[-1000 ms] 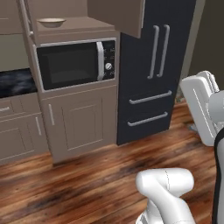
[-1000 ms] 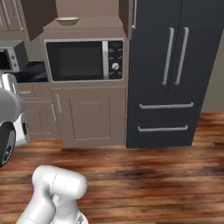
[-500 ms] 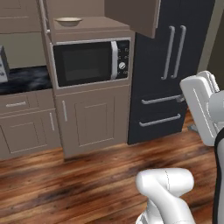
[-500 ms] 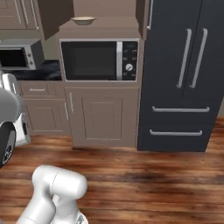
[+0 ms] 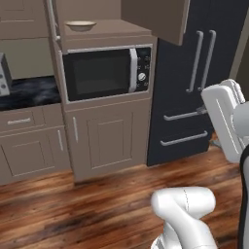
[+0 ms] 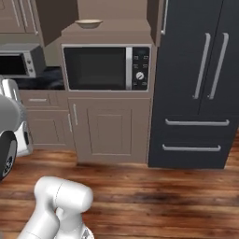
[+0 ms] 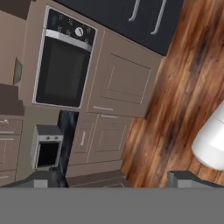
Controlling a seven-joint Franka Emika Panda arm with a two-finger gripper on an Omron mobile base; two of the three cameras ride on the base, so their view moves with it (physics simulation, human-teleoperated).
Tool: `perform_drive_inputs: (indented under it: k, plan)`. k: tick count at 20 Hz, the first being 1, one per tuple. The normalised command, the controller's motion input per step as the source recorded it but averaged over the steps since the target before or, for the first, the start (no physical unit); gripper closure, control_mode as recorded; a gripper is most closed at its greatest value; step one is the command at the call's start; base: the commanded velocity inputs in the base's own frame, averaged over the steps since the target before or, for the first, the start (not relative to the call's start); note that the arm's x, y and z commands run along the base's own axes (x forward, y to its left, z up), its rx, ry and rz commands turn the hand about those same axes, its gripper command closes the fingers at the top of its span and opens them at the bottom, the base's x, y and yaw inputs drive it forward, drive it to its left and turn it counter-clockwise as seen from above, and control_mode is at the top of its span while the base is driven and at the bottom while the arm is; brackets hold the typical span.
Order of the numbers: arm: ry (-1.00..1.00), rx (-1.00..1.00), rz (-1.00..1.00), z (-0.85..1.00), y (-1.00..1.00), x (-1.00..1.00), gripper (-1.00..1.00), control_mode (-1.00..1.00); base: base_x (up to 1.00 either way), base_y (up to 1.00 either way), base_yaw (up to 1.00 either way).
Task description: Move the bowls from the cabinet to the plates on the dining table.
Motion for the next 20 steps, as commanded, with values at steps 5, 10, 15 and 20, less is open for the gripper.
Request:
perform_drive_inputs:
  k: [5, 10, 15, 20]
  plan:
    - [0.00, 0.00, 0.00, 0.00, 0.00, 0.00, -1.00, 1.00, 0.62, 0.05, -0.02]
    - [0.00, 0.00, 0.00, 0.00, 0.00, 0.00, -1.00, 1.00, 0.62, 0.05, -0.01]
    - [0.00, 0.00, 0.00, 0.00, 0.00, 0.00, -1.00, 1.00, 0.62, 0.06, -0.01]
    - [0.00, 0.00, 0.00, 0.00, 0.00, 0.00, -1.00, 1.00, 0.62, 0.06, -0.02]
